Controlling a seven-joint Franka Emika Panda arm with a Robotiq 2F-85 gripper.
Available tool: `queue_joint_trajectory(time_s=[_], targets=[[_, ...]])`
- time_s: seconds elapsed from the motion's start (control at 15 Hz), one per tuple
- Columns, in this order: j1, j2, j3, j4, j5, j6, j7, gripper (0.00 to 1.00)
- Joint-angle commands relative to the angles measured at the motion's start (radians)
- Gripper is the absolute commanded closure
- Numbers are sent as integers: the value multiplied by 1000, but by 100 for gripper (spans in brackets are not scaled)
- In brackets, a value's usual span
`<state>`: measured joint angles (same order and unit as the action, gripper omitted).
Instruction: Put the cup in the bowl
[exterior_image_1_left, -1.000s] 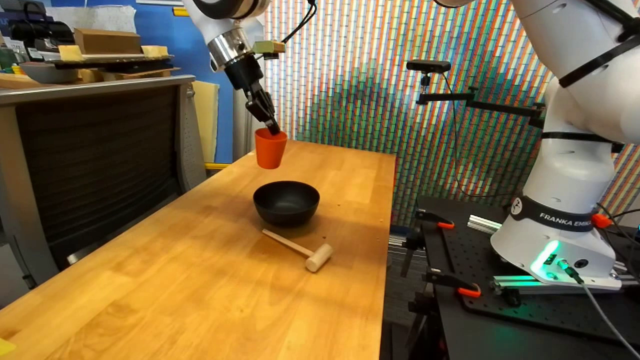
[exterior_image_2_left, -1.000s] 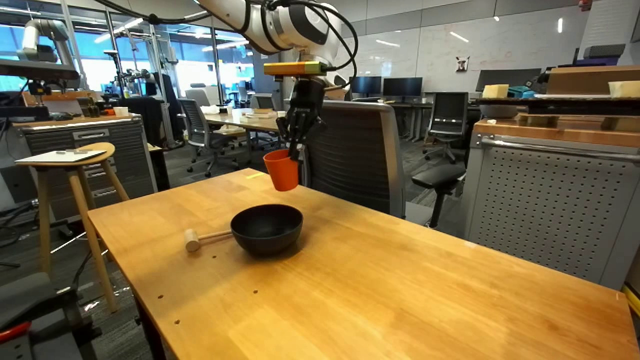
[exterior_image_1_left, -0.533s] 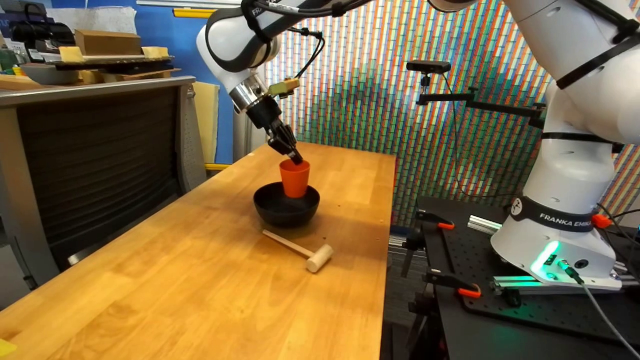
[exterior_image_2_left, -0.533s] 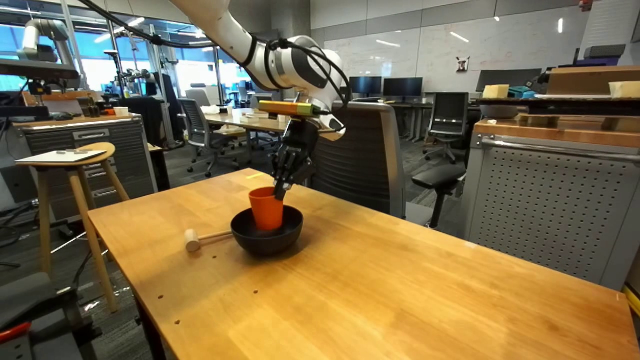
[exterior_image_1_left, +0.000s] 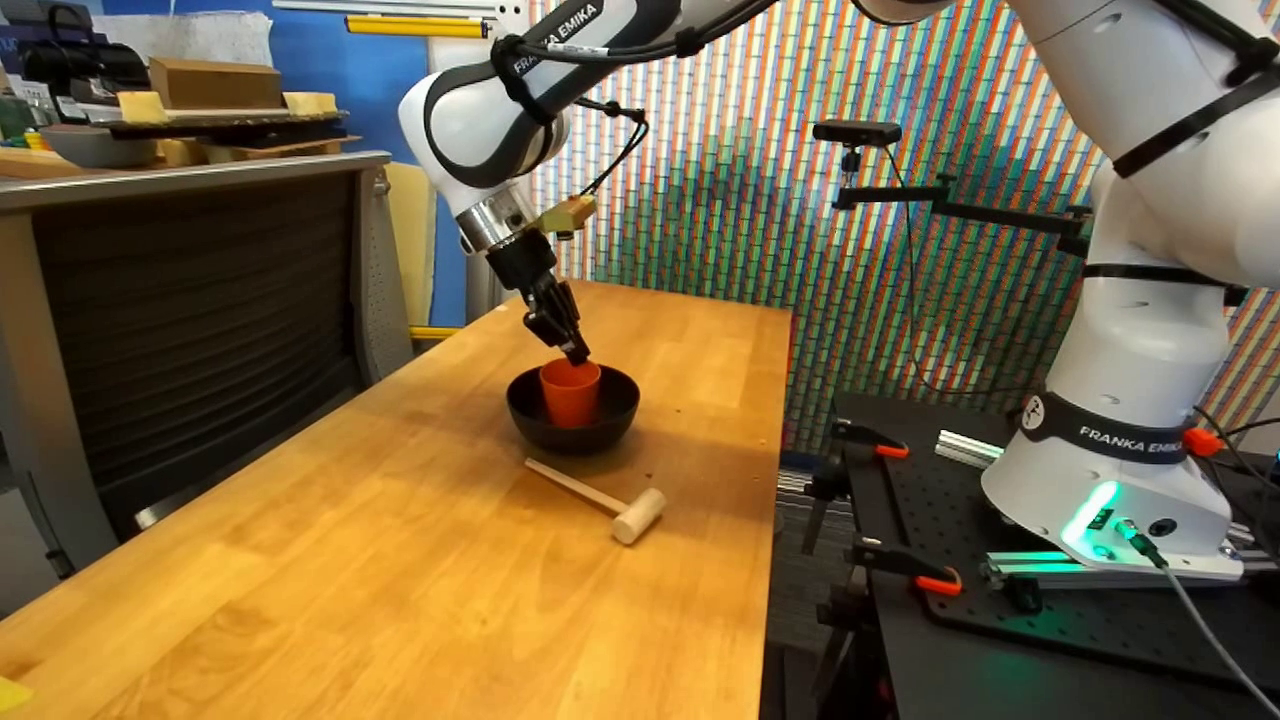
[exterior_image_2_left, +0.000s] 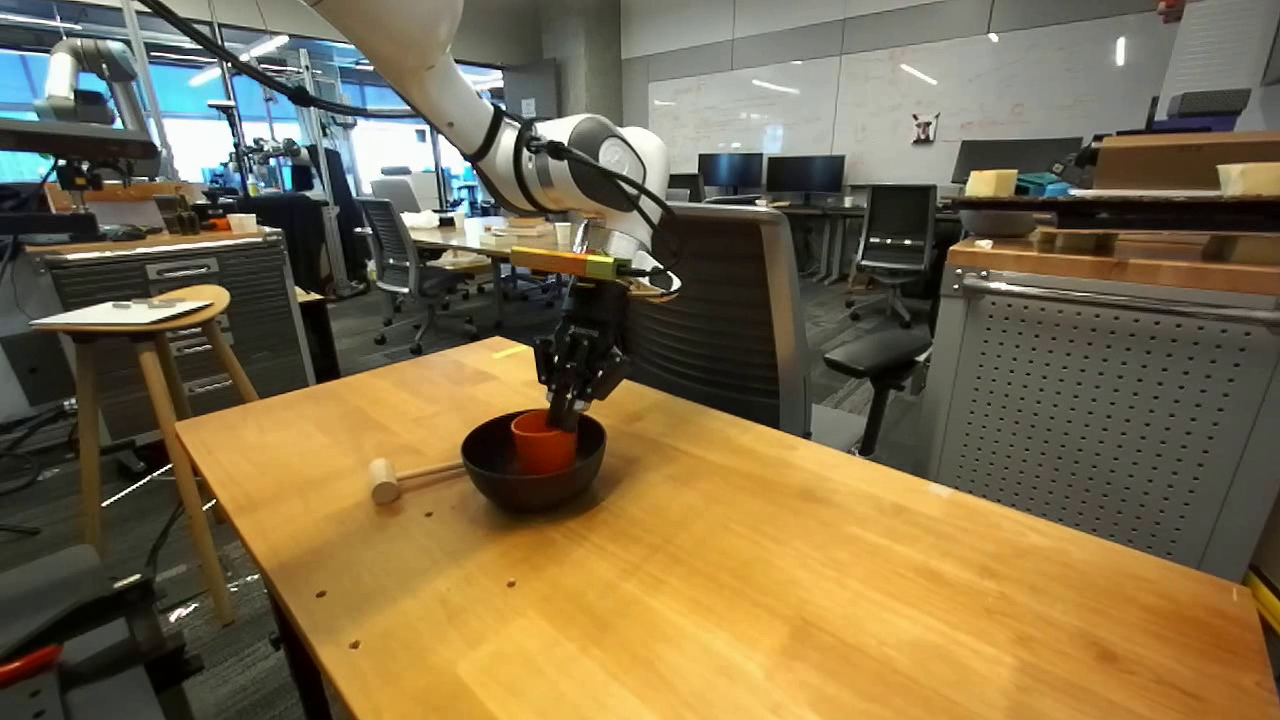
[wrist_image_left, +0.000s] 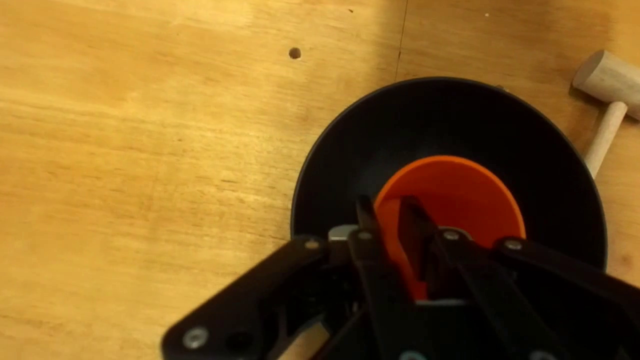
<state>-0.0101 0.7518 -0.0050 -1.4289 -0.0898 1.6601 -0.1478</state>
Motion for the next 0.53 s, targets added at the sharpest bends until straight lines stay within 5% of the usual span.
queue_joint_trajectory(time_s=[0.0, 0.4, 0.47], targets=[[-16, -112, 2, -109, 8, 64, 9, 48], [-14, -398, -43, -329, -51, 241, 54, 1], [-14, -450, -49, -370, -61, 284, 67, 0]])
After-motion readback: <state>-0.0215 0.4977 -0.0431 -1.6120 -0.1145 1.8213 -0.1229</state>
